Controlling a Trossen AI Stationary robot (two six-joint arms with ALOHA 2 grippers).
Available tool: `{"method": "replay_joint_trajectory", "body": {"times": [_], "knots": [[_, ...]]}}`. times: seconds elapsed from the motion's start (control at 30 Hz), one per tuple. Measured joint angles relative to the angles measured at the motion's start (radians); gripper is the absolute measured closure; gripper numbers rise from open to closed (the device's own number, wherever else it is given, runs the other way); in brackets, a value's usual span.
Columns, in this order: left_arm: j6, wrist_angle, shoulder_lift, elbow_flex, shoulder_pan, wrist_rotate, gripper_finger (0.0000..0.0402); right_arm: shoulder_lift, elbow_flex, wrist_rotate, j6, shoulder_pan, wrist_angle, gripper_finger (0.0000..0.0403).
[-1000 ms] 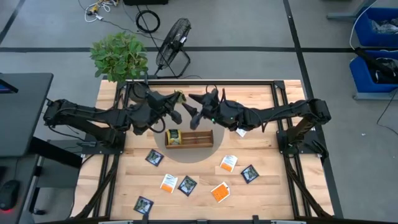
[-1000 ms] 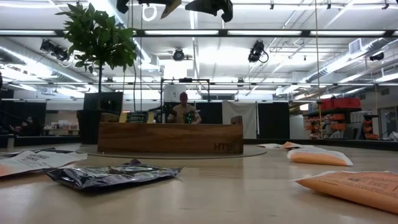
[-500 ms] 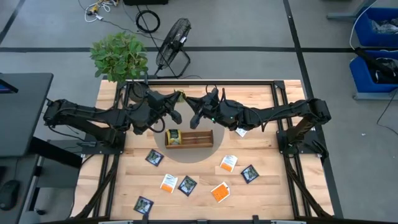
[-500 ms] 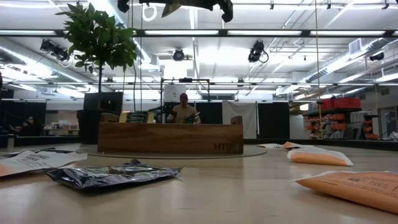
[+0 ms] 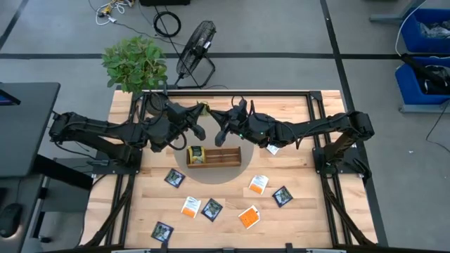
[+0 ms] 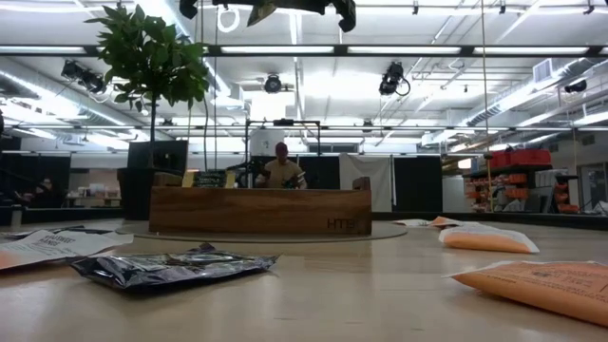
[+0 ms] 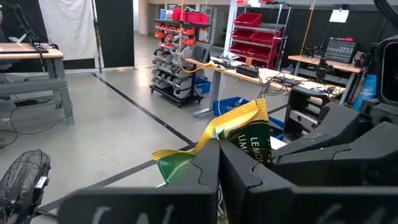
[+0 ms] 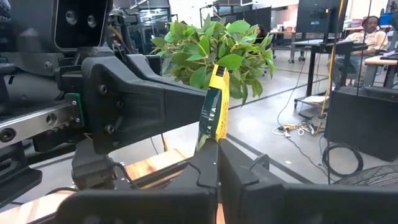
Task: Pick & Place Tea
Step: Put the yellow tea bag into the wooden organizer
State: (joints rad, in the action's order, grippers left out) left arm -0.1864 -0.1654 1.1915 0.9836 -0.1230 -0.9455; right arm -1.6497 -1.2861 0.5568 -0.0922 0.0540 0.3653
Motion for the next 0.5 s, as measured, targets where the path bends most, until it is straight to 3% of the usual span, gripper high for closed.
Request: {"method": "replay_joint_trajectory", "body": {"times": [0.5], "knots": [[0.094, 0.002, -0.001, 0.0, -0.082, 0.001, 0.0334, 0.013, 0.0, 0.012, 0.053, 0.0, -0.092, 0.0403]]}}
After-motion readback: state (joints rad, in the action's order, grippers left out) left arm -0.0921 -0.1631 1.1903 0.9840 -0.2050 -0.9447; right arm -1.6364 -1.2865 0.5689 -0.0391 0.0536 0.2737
